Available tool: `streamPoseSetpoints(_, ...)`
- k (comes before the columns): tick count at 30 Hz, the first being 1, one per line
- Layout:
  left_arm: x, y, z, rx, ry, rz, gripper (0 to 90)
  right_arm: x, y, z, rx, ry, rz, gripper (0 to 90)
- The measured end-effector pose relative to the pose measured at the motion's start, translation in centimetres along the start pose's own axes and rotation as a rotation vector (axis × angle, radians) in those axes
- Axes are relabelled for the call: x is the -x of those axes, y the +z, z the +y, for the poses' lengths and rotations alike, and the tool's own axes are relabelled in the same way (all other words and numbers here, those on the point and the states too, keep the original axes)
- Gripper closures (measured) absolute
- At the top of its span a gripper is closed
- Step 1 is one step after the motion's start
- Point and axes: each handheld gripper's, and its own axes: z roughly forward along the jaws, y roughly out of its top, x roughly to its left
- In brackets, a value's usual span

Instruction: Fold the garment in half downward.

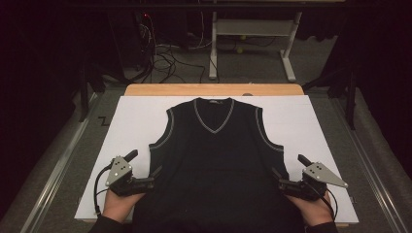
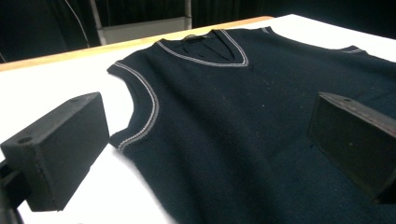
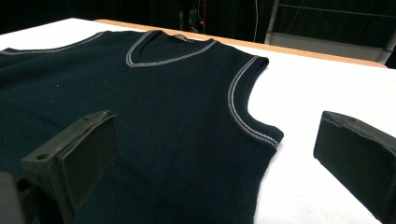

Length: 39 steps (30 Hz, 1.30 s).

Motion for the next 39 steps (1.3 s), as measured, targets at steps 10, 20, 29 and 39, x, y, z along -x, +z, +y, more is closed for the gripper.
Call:
streamPoseSetpoints(10, -0.2, 0.0, -0.1, -0.007, -0.017, -0.004, 0.0, 0.0, 0.1, -0.1, -0.007, -0.006, 0.001, 0.1)
streamPoseSetpoints(20, -0.2, 0.0, 0.0, -0.004, -0.026, -0.019, 0.0, 0.0, 0.1, -0.1, -0.005, -0.011, -0.001, 0.1)
streamPoseSetpoints(29, -0.4, 0.3, 0.0, -0.023, -0.045, -0.021, 0.0, -0.1, 0.2, 0.0, -0.006, -0.018, 0.001, 0.1)
streamPoseSetpoints(39, -2.0, 0.9, -0.1, -0.155, -0.114, 0.012, 1.6, -0.2, 0.3, -0.1, -0.022, -0.026, -0.003, 0.1)
